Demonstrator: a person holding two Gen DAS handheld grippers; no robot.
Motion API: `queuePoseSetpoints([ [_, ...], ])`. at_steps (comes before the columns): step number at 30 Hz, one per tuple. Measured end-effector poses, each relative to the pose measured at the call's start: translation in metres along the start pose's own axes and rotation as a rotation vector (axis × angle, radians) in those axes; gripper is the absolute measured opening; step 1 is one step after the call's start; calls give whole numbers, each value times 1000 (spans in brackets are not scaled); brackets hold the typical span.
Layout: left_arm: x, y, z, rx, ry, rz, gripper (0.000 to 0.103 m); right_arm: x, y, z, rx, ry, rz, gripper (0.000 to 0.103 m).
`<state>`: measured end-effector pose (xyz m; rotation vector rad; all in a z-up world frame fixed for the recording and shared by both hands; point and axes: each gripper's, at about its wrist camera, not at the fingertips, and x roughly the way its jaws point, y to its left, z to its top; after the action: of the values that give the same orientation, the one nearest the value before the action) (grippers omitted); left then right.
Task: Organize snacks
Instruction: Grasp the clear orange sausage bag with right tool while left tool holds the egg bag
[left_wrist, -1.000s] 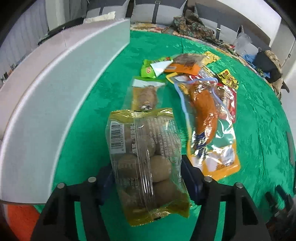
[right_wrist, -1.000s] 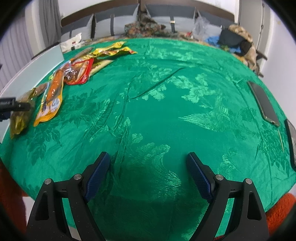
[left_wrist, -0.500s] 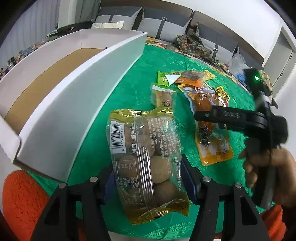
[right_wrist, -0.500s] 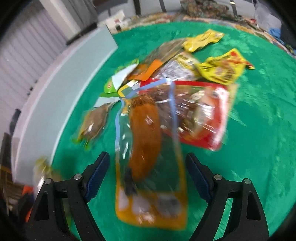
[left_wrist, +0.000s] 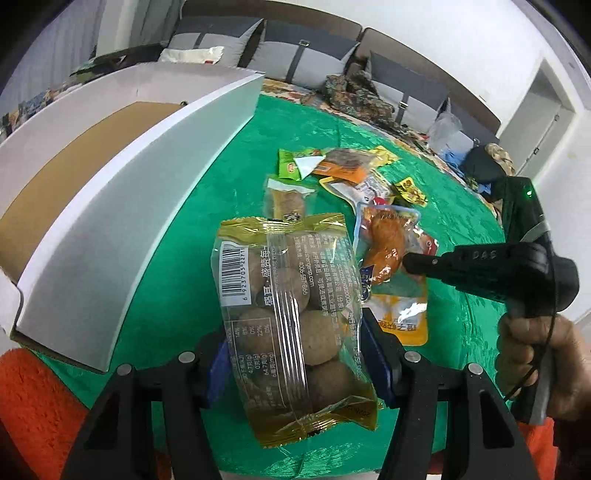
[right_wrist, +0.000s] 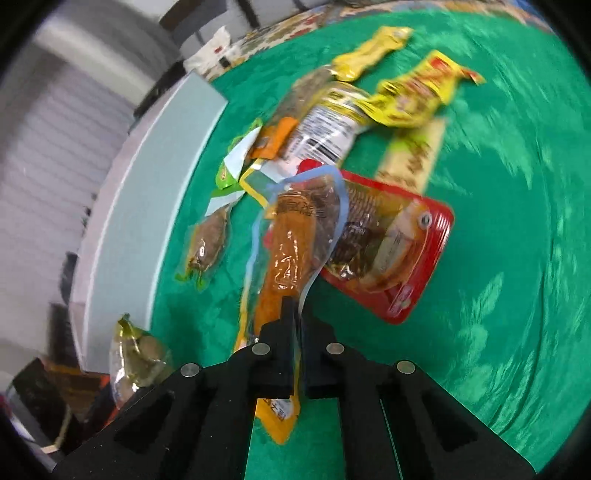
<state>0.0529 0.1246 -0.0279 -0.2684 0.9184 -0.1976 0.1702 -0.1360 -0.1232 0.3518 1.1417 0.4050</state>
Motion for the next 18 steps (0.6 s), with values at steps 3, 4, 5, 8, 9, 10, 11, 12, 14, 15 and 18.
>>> queuePoseSetpoints([
  [3, 1, -3, -1, 13, 3, 5, 61, 0, 4, -5, -47, -27, -106, 25],
  [4, 1, -4, -1, 15, 4, 8, 61, 1, 9, -6, -64, -32, -165, 40],
  [5, 2, -4, -2, 14, 3, 12, 61, 1, 16, -6, -76, -35, -217, 71],
  [8, 0, -3, -2, 4, -2, 24, 61, 2, 40, 3, -72, -94, -322, 74],
  [9, 0, -2, -3, 2, -3, 29, 61, 9, 49, 7, -70, -95, -339, 74],
  [10, 0, -2, -3, 3, -5, 34, 61, 20, 59, 10, -83, -80, -357, 74],
  [11, -1, -2, -4, 5, -6, 41, 61, 37, 69, 14, -122, -40, -368, 77],
  [12, -2, -1, -5, 9, -8, 49, 61, 49, 73, 13, -161, 7, -413, 83],
  [14, -2, 3, -8, 9, -4, 58, 62, 70, 80, 11, -242, 13, -559, 85],
  [15, -2, 4, -9, 5, 0, 59, 61, 73, 79, 11, -252, 2, -580, 83],
  [18, 2, 8, -8, -17, 10, 50, 62, 55, 55, 12, -170, -55, -452, 61],
])
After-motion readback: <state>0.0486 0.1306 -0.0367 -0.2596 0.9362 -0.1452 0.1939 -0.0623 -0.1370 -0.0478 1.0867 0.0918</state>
